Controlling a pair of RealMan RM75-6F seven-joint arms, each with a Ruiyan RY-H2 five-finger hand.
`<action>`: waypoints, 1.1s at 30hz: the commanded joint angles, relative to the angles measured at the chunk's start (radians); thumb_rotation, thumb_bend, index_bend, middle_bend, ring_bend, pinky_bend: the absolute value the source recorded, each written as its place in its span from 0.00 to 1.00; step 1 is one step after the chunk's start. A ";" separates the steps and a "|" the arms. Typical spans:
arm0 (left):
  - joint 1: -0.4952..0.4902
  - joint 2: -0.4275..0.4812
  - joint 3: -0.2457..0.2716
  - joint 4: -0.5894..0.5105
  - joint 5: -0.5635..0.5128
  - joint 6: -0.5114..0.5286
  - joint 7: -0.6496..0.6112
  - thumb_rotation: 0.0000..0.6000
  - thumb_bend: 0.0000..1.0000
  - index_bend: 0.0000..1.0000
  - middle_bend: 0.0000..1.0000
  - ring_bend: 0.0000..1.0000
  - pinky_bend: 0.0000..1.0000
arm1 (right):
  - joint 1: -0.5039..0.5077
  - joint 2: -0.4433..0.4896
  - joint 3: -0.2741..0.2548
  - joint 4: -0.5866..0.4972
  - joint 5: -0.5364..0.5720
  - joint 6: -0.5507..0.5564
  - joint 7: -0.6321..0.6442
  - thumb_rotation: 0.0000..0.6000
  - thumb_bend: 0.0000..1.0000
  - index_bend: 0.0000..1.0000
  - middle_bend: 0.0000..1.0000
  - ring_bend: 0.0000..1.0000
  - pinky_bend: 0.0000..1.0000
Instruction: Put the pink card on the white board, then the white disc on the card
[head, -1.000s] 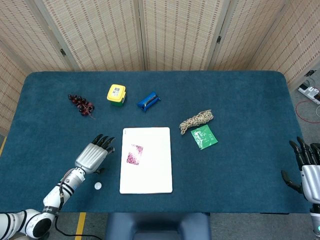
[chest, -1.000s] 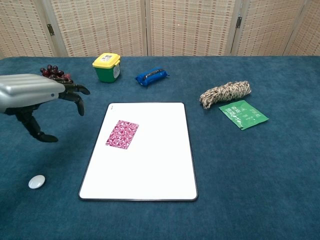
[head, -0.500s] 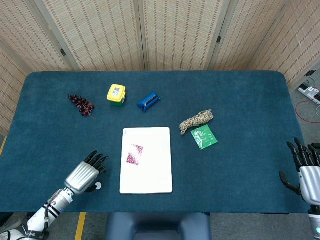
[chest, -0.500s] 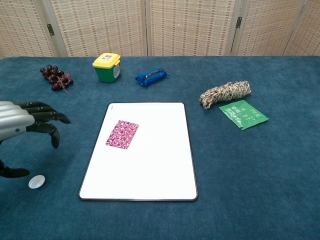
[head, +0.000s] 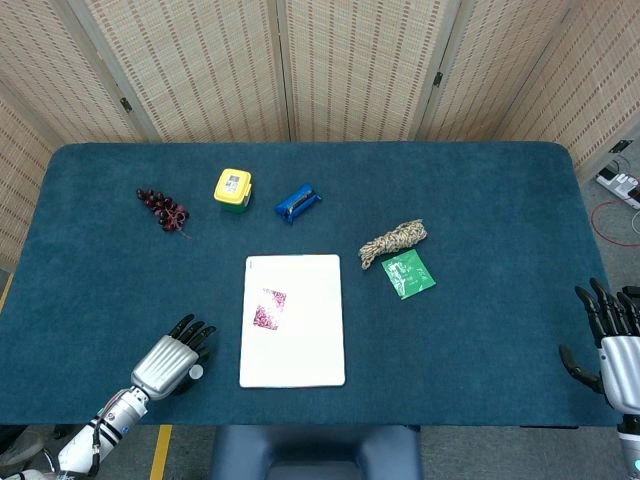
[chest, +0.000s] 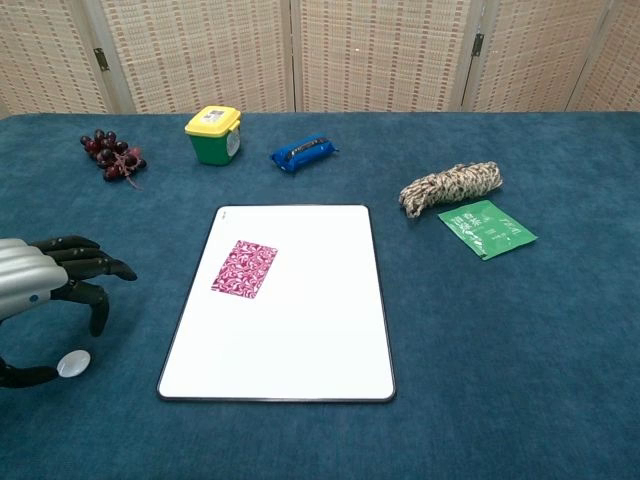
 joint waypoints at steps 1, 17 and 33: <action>0.004 -0.012 -0.011 0.012 0.003 -0.011 0.007 1.00 0.32 0.45 0.15 0.12 0.00 | -0.002 0.001 0.000 0.000 -0.002 0.004 0.001 1.00 0.37 0.00 0.02 0.09 0.04; 0.032 -0.033 -0.045 0.059 -0.013 -0.057 0.001 1.00 0.32 0.48 0.16 0.13 0.00 | -0.002 0.002 0.001 -0.001 0.002 0.000 0.000 1.00 0.37 0.00 0.02 0.10 0.04; 0.045 -0.043 -0.064 0.074 -0.001 -0.087 -0.015 1.00 0.33 0.51 0.17 0.14 0.00 | -0.002 0.001 0.001 -0.002 0.007 -0.004 -0.007 1.00 0.37 0.00 0.02 0.09 0.04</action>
